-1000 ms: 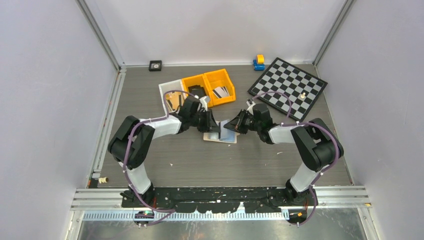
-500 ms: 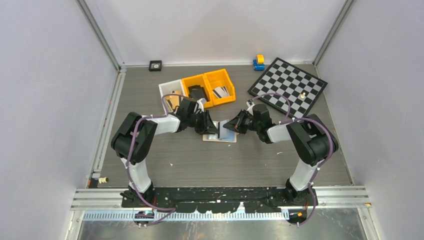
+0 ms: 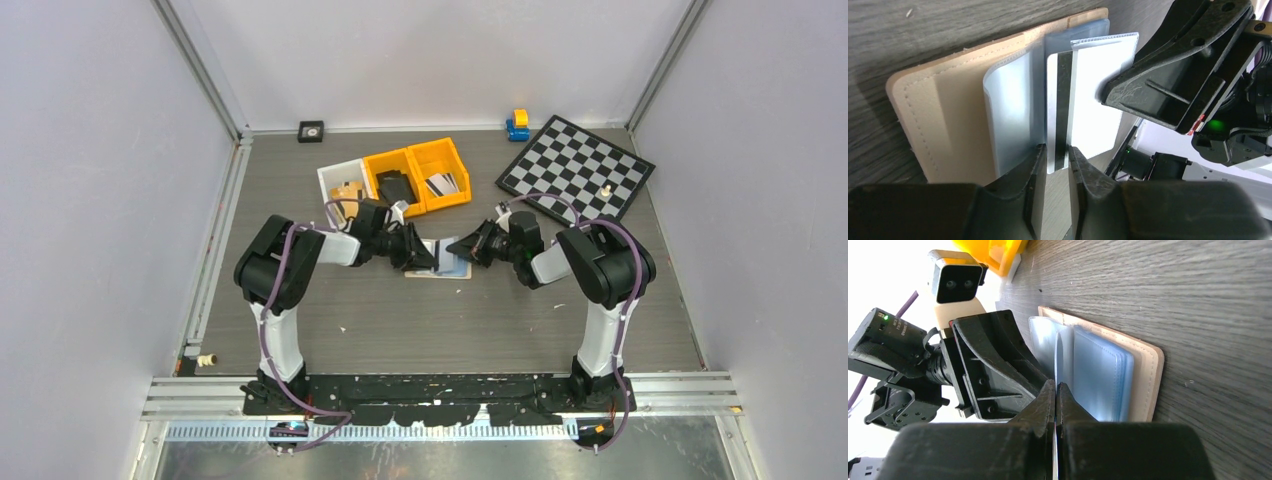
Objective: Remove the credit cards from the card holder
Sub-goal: Remove the credit card from the card holder.
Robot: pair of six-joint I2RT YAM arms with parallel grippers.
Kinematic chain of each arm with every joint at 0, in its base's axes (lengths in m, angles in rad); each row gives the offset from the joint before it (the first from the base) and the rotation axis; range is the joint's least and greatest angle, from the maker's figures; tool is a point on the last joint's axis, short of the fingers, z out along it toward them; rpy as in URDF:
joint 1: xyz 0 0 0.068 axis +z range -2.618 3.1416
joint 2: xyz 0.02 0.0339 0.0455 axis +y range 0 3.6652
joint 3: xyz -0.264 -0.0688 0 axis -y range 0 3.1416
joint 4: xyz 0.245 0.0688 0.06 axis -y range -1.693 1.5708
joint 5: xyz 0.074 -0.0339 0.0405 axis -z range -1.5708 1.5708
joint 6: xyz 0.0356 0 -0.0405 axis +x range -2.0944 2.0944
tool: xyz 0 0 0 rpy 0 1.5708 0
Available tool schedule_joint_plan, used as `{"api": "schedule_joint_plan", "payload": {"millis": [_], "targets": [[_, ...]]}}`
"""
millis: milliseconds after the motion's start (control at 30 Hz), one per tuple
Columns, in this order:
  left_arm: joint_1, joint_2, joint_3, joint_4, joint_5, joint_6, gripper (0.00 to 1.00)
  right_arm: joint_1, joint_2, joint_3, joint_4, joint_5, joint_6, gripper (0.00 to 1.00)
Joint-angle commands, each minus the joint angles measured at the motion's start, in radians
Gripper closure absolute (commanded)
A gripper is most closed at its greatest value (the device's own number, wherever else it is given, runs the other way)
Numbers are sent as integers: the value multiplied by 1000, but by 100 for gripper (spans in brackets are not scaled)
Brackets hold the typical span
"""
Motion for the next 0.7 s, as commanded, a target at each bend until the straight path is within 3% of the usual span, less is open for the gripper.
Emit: {"api": "schedule_joint_plan", "payload": {"millis": [0, 300, 467, 667], "targets": [[9, 11, -22, 150, 83, -69, 79, -1, -14, 9, 47, -9, -6, 100], [33, 25, -69, 322, 120, -162, 96, -2, -2, 20, 19, -11, -7, 94], [48, 7, -75, 279, 102, -132, 100, -1, -24, 19, -45, 16, -32, 65], [84, -47, -94, 205, 48, -76, 100, -4, -50, 37, -182, 72, -86, 64]]}}
